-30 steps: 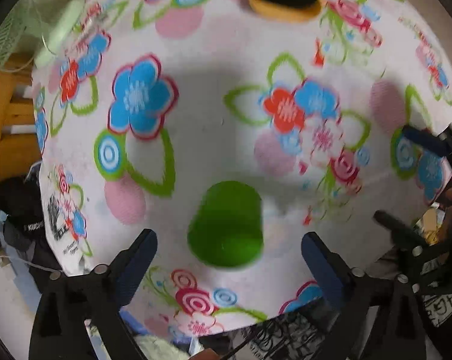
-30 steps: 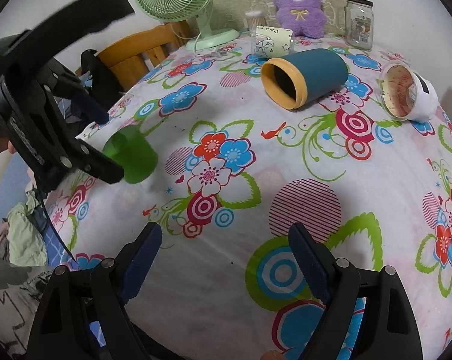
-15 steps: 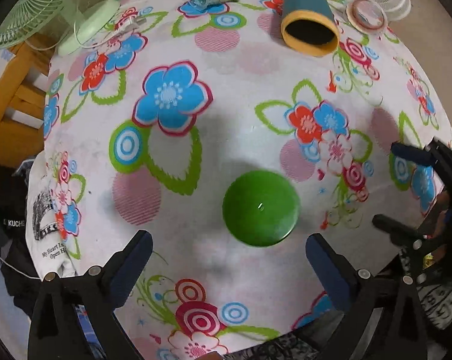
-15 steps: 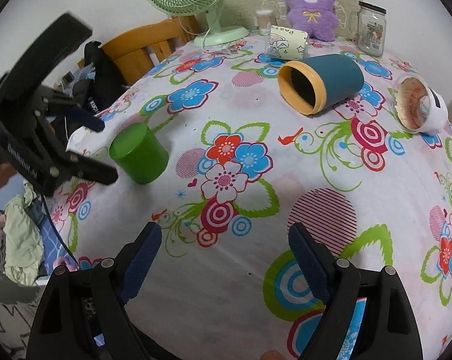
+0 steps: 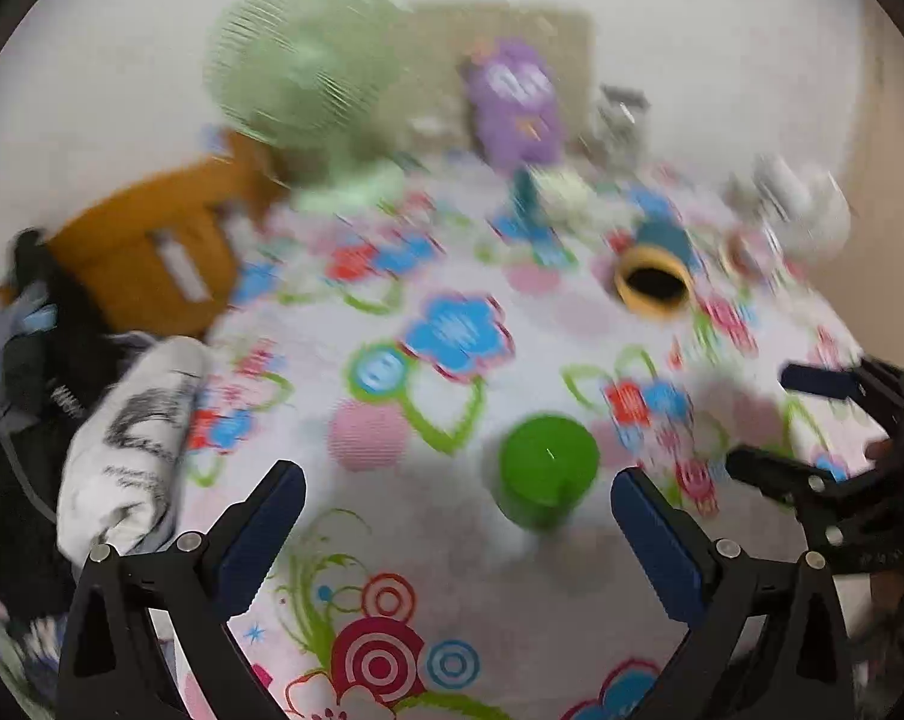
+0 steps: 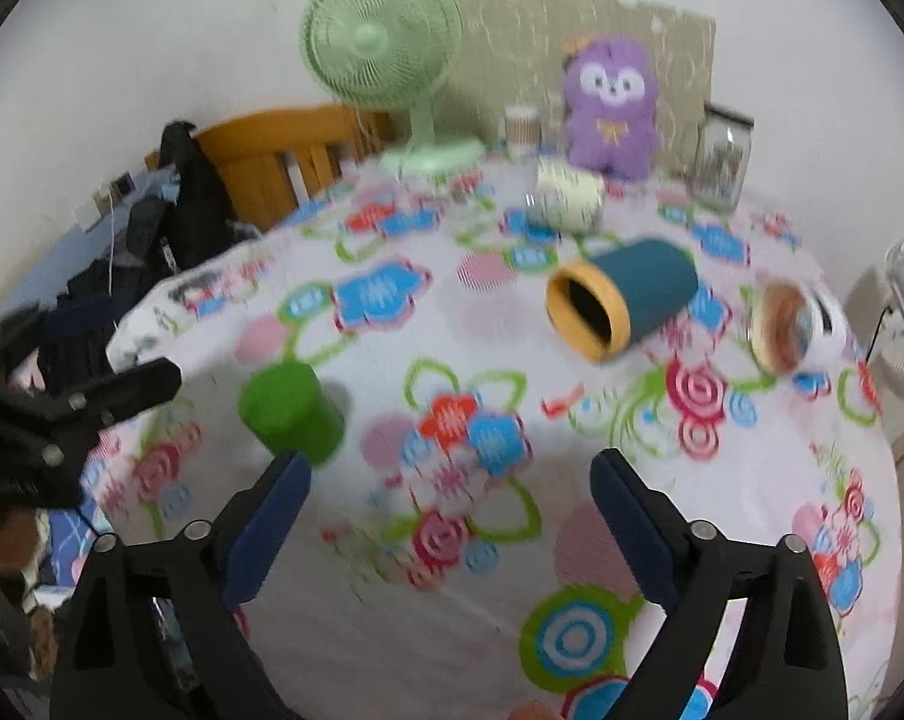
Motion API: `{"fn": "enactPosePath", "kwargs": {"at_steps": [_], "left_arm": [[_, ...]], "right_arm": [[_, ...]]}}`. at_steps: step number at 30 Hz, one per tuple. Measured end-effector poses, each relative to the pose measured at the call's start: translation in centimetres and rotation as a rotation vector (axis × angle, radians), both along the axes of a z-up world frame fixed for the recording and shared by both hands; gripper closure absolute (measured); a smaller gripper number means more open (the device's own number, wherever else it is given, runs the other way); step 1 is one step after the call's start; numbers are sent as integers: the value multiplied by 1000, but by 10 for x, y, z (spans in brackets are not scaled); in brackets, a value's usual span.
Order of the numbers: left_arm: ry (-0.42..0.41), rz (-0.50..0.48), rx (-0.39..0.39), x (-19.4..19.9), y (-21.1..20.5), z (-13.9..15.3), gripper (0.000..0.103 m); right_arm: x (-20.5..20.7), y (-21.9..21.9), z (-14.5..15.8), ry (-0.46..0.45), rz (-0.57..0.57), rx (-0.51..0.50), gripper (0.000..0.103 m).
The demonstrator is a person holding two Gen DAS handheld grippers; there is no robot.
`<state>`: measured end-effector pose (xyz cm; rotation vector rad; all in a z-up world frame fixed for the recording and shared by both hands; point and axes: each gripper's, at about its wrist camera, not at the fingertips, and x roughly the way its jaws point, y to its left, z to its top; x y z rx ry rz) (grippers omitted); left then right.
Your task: Flip cup upside down
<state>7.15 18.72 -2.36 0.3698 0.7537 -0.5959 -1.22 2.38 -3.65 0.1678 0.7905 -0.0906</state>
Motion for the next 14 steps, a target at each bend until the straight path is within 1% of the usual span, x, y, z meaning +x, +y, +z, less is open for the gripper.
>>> {"fn": "enactPosePath", "kwargs": {"at_steps": [2, 4, 5, 7, 8, 11, 14], "left_arm": [[-65, 62, -54, -8, 11, 7, 0], [-100, 124, -95, -10, 18, 10, 0], [-95, 145, -113, -11, 22, 9, 0], [-60, 166, -137, -11, 26, 5, 0], [-46, 174, -138, -10, 28, 3, 0], [-39, 207, -117, -12, 31, -2, 0], [-31, 229, -120, -14, 36, -6, 0]], "right_arm": [[2, 3, 8, -23, -2, 5, 6], [2, 8, 15, -41, -4, 3, 6], [2, 10, 18, -48, -8, -5, 6], [2, 14, 20, -49, -13, -18, 5], [2, 16, 20, -48, -14, -23, 5], [0, 20, 20, -46, -10, -22, 5], [-1, 23, 20, -47, -7, -23, 5]]}}
